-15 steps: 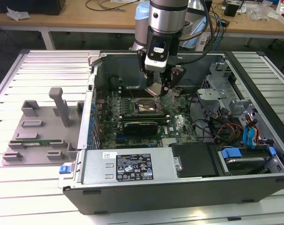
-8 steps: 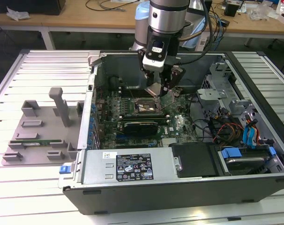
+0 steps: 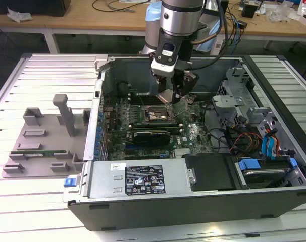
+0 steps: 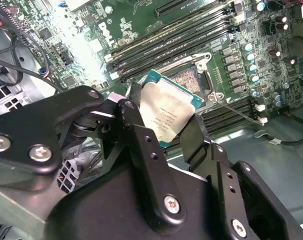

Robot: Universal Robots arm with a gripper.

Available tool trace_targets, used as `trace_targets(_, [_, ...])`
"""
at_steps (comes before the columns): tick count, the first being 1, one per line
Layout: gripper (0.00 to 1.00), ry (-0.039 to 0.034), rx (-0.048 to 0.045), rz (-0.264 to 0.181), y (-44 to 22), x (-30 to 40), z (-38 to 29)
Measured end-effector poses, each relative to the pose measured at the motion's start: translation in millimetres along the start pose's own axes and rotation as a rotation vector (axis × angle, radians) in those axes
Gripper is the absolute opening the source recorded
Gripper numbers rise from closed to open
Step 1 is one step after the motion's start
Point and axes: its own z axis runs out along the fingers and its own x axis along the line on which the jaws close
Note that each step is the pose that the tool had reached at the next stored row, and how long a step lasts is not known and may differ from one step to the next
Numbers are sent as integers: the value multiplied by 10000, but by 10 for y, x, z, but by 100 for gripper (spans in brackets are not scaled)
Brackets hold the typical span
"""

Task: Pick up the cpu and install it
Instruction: 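Place the cpu into insertion slot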

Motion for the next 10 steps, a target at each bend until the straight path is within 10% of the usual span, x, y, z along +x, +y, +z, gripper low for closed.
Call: trace_targets(10, [55,12,20,569,0,0,1])
